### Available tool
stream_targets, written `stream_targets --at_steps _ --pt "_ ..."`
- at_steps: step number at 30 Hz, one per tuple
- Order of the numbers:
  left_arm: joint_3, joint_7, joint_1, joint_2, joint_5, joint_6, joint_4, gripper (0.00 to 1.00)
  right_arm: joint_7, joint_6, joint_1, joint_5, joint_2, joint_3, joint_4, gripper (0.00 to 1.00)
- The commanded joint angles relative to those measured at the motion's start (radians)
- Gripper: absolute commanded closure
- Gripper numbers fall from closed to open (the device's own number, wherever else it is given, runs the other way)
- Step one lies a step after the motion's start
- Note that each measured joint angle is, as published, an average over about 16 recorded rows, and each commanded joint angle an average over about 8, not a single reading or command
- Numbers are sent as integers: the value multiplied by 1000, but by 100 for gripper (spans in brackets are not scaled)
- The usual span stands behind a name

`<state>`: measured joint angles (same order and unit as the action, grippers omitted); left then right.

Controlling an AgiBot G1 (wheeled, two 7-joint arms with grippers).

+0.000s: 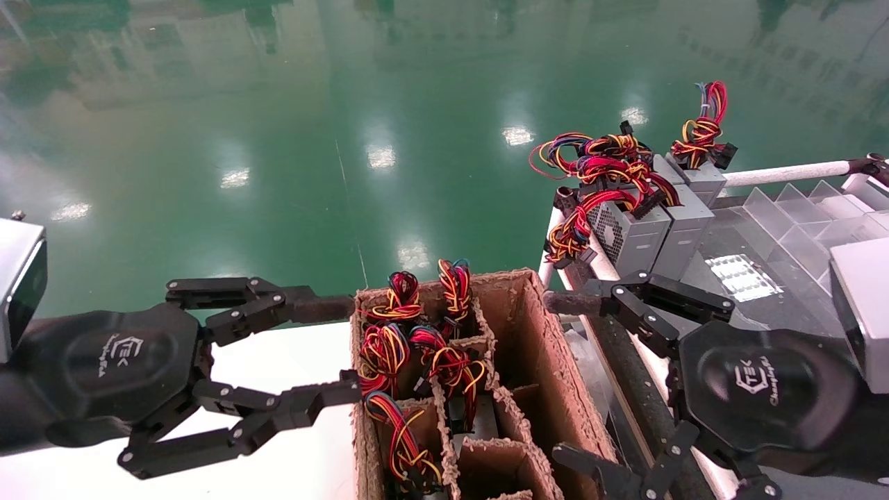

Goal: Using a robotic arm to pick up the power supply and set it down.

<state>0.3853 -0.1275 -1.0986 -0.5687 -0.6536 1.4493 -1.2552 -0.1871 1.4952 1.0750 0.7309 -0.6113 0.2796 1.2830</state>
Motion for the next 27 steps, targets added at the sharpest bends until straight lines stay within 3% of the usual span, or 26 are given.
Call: stream_targets --at_steps 1,22,23,27 --pt "0 0 0 0 0 0 0 100 0 0 0 0 0 0 0 0" --pt "0 0 0 0 0 0 0 100 0 -1 0 1 0 0 -1 0" --pt "0 0 0 0 0 0 0 94 0 -2 -1 2 0 0 -2 0" --pt "0 0 0 0 0 0 0 44 -1 -13 -2 11 0 2 -12 0"
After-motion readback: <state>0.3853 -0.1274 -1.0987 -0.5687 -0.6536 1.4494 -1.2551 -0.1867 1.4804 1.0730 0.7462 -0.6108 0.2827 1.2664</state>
